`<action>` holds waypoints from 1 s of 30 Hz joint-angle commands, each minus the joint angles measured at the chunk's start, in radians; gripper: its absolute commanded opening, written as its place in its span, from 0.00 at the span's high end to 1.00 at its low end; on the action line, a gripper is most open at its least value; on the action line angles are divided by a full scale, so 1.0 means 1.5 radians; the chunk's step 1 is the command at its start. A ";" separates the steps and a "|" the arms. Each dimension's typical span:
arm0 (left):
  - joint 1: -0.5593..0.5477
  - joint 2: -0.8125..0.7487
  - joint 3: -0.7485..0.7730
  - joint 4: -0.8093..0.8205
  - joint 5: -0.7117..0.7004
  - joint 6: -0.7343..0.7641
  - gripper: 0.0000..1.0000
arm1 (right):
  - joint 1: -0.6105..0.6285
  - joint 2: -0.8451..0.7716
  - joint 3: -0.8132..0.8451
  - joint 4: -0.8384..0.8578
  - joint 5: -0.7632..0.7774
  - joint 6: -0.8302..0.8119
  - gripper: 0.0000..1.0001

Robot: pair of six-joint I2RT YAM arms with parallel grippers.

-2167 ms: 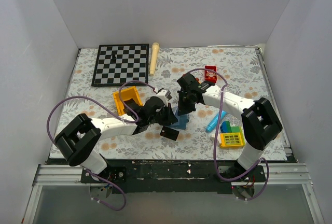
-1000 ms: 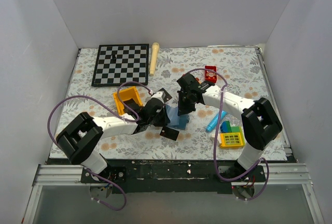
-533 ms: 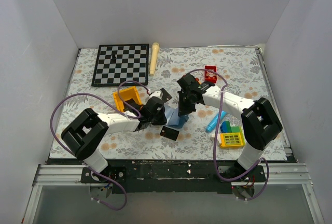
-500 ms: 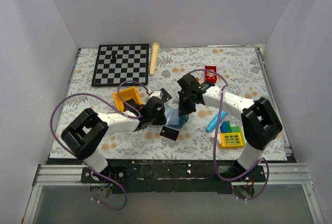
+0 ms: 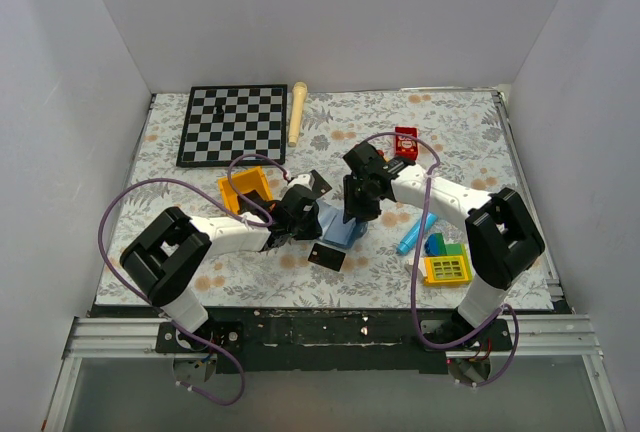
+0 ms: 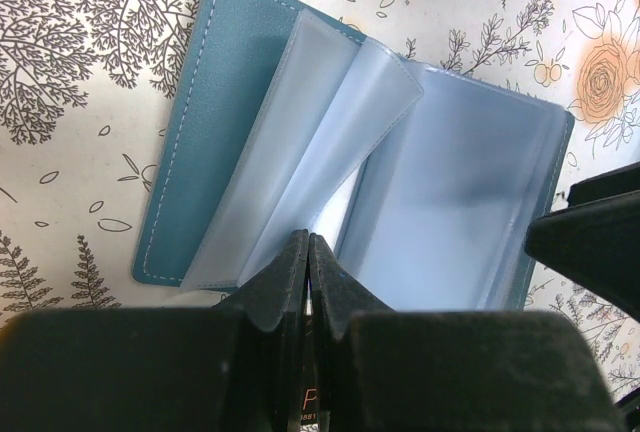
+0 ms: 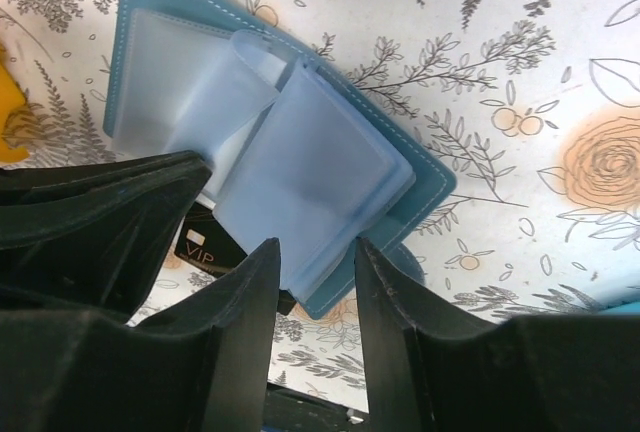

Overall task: Put the credit cards into the card holder
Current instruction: Open the card holder at the center of the board.

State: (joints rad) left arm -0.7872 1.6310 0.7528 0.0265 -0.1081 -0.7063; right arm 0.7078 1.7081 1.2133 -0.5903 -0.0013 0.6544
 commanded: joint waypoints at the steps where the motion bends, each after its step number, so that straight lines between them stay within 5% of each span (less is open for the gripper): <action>1: 0.004 0.009 0.011 -0.014 -0.003 0.010 1.00 | -0.004 -0.035 0.041 -0.034 0.045 -0.016 0.55; 10: 0.004 0.008 0.013 -0.014 -0.003 0.010 1.00 | -0.005 -0.055 0.073 -0.022 0.045 -0.024 0.60; 19: 0.004 0.004 0.014 -0.015 -0.002 0.008 1.00 | -0.005 0.021 0.034 0.134 -0.126 0.025 0.97; 30: 0.004 -0.005 0.011 -0.033 -0.009 0.007 1.00 | 0.004 0.053 -0.103 0.153 -0.059 0.076 0.99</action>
State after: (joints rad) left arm -0.7872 1.6341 0.7547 0.0299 -0.1036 -0.7067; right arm 0.7074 1.8065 1.0939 -0.3546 -0.1646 0.7471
